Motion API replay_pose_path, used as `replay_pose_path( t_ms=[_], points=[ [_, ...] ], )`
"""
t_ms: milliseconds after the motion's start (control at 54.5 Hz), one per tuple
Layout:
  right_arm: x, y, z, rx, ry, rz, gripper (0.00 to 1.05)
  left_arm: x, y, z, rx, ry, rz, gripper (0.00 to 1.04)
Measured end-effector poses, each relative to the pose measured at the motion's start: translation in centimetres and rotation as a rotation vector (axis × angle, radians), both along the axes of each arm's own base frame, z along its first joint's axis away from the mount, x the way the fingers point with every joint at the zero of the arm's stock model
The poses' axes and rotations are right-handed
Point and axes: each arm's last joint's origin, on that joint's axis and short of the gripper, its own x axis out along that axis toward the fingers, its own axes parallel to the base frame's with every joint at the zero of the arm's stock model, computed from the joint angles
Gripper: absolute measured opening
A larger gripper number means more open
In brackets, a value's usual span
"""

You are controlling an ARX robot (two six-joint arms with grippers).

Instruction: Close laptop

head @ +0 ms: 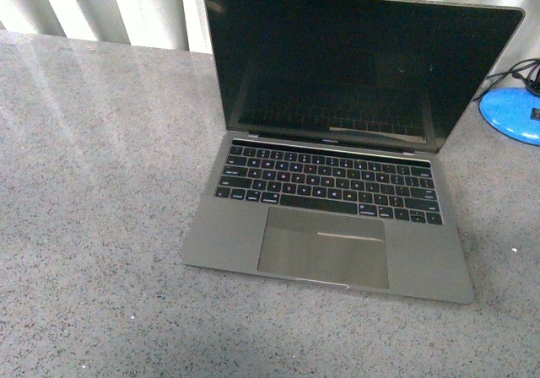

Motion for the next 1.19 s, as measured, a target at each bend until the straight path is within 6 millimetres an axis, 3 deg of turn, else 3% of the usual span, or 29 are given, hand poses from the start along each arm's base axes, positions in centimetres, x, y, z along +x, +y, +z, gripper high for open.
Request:
replay_pose_path(
  t_ms=[1192],
  points=[
    [0.0, 0.0, 0.0, 0.0, 0.0, 0.0, 0.95, 0.0, 0.0, 0.0, 0.0, 0.0, 0.0, 0.98]
  ],
)
